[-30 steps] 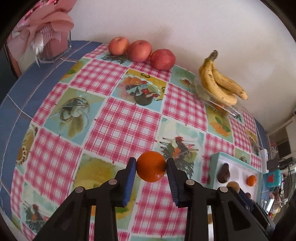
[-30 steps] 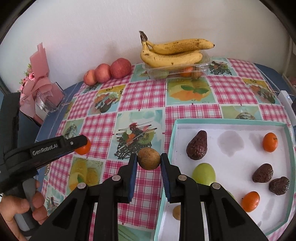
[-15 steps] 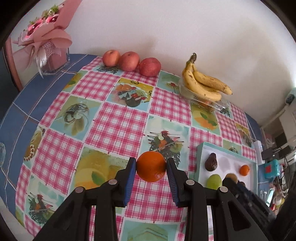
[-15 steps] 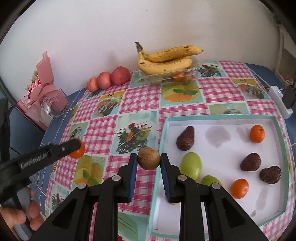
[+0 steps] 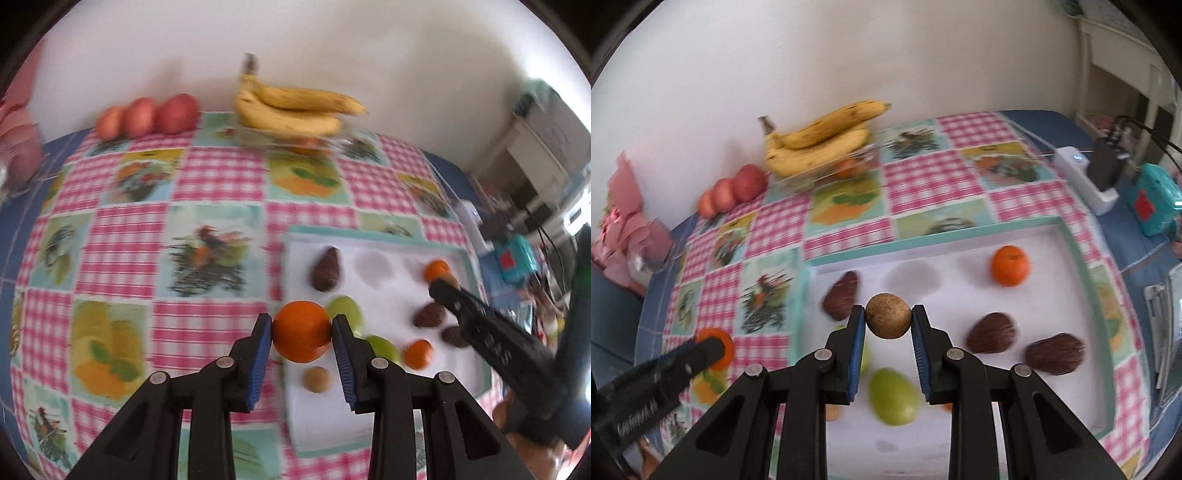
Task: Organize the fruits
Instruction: 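Carry the brown fruit with the right tool while the left tool carries the orange over the tray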
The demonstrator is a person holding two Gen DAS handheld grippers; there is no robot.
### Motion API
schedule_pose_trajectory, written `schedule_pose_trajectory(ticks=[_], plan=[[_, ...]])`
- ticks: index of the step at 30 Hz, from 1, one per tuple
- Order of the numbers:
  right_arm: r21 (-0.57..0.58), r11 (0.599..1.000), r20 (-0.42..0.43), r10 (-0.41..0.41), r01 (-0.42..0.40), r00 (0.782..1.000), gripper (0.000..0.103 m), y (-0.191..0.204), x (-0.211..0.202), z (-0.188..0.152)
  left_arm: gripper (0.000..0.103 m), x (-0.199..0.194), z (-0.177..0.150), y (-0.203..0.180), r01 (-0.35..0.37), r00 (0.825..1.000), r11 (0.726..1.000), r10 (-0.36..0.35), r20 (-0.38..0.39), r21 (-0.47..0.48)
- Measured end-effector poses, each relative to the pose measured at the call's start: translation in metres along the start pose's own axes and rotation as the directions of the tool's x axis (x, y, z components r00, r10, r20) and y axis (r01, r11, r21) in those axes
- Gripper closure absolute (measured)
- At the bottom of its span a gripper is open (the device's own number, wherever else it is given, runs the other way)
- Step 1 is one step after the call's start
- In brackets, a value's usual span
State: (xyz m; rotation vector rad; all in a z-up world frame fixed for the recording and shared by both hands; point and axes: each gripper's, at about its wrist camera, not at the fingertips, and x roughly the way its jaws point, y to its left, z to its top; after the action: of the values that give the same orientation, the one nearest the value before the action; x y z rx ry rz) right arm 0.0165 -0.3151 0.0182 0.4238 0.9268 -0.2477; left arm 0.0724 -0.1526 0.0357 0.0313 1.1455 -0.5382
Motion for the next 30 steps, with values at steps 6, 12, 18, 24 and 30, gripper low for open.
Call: schedule_pose_trajectory(ticks=[6,12,18,24,30], plan=[[0.060,0.997,0.005,-0.052,0.051,0.999,0.077,-0.038,-0.004,0.005,0.067,0.012,-0.008,-0.027,0.008,0.999,0.998,-0.006,-0.040,0.063],[0.109,0.991,-0.001,-0.072,0.072,0.997,0.077,-0.061,-0.008,0.005,0.067,0.022,-0.021,-0.040,0.019,0.996,0.996,-0.011,-0.084,0.091],[0.138,0.984,-0.024,-0.109,0.111,0.994,0.077,-0.080,-0.002,0.003,0.067,0.038,-0.041,-0.053,0.031,0.987,0.993,-0.013,-0.157,0.115],[0.153,0.981,-0.030,-0.115,0.118,0.993,0.077,-0.095,0.016,-0.002,0.067,0.045,-0.052,-0.059,0.009,0.981,0.990,0.019,-0.191,0.143],[0.142,0.977,-0.041,-0.153,0.158,0.987,0.077,-0.099,0.026,-0.003,0.067,0.058,-0.056,-0.055,-0.011,0.973,0.990,0.042,-0.226,0.139]])
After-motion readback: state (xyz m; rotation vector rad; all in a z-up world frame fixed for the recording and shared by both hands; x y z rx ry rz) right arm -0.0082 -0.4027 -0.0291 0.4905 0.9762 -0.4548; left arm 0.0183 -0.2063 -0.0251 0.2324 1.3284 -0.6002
